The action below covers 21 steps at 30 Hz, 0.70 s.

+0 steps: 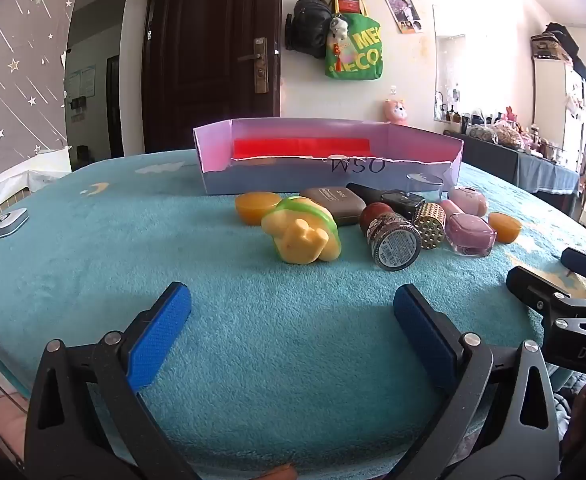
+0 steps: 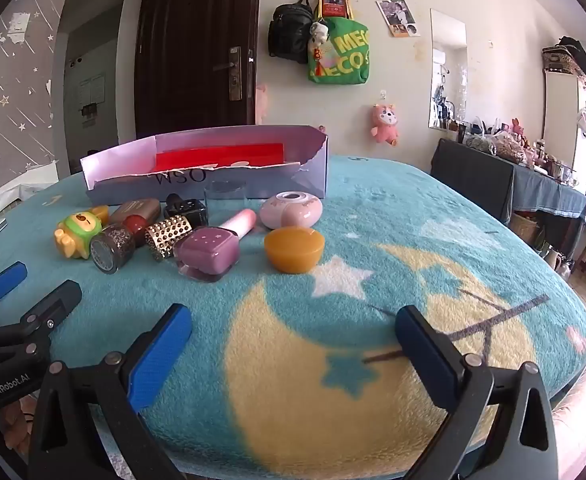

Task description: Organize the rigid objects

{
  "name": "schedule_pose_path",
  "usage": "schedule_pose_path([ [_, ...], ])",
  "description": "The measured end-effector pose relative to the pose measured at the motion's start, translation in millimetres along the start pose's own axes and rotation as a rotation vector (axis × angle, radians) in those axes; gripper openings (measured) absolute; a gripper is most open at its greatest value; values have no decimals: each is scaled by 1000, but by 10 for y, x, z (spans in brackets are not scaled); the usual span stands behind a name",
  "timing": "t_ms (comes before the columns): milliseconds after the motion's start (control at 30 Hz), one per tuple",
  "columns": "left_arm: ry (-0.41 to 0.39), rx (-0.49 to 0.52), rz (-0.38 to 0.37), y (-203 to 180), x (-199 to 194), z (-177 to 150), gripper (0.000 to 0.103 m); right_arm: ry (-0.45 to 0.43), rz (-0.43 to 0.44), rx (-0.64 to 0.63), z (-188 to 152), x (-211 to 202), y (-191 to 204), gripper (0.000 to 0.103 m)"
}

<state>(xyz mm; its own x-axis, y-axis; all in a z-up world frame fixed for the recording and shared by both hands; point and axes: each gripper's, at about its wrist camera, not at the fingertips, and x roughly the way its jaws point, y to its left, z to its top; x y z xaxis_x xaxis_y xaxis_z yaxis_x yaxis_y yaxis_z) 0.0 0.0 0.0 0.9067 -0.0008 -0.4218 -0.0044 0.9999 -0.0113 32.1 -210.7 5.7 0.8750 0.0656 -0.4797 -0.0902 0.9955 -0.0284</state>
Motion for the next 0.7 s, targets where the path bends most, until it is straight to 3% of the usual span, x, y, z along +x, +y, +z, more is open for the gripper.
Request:
schedule_pose_path([
  [700,4,-2,-1,0,1,0,103,-3,0,0,-6,-2,5,103],
])
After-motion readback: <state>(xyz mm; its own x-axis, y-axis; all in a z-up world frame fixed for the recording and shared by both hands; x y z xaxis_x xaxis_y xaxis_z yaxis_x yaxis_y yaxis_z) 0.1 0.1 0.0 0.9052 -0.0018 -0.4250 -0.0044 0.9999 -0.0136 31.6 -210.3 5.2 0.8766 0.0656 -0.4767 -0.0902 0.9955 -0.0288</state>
